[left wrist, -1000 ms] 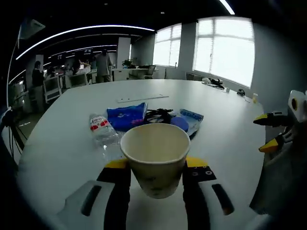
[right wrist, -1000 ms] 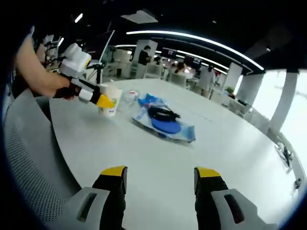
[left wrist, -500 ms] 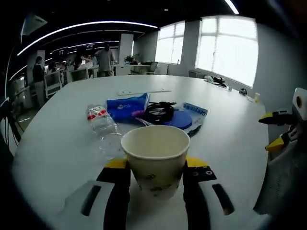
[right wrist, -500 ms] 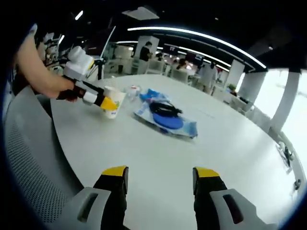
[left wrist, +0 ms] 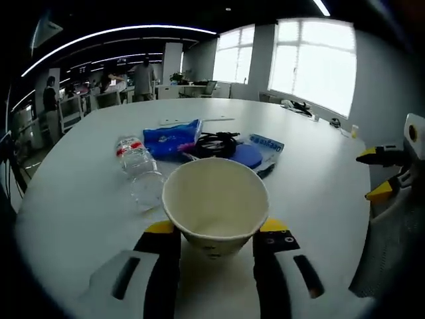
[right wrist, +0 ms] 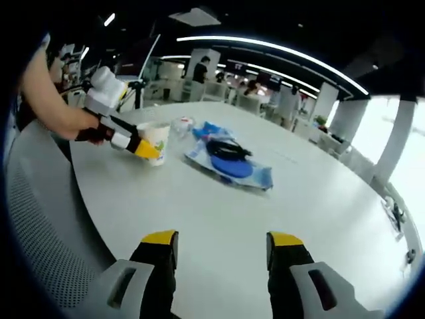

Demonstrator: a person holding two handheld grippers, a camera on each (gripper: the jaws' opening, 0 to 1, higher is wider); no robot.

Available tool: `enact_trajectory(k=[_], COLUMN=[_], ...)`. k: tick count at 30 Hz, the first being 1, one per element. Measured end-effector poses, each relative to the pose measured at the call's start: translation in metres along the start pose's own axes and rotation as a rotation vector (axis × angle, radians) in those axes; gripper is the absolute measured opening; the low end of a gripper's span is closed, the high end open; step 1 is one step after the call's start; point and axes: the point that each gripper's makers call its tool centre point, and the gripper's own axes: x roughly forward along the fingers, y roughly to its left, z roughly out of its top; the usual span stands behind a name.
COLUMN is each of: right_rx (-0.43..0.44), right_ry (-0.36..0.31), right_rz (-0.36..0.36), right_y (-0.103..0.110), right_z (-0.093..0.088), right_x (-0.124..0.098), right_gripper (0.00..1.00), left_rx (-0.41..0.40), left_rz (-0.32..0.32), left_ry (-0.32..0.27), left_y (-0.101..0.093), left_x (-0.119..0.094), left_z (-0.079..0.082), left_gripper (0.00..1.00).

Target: Arrange the tabletop items into an orderly group along one side of the table until the central work area is clear of visible clutter.

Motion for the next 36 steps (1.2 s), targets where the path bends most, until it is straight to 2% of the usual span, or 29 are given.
enact_trajectory(k=[6,15,22,27,36], right_rx=[0.001,-0.003,-0.003,-0.003,0.007], right_ry=[0.004,0.01,0.02,0.026,0.037], right_rz=[-0.002,0.005,0.008,0.006,0.005], right_y=[-0.001,0.001,0.002,0.001,0.001], right_z=[-0.001,-0.002,-0.005,-0.006,-0.008], right_x=[0.0,0.001,0.001,0.0,0.0], right_gripper=[0.53,0.54,0.53,0.53,0.52], left_rx=[0.0,-0.01,-0.044,-0.07,-0.1], left_rz=[-0.004,0.001,-0.028,-0.026,-0.007], left_ry=[0.013,0.019,0.022,-0.017,-0.051], left_y=[-0.001,0.0,-0.004,0.0,0.019], left_x=[0.0,-0.004,-0.012,-0.025,-0.038], left_z=[-0.002,-0.003,-0.003,0.006,0.012], left_gripper=[0.42,0.49,0.58,0.62,0.71])
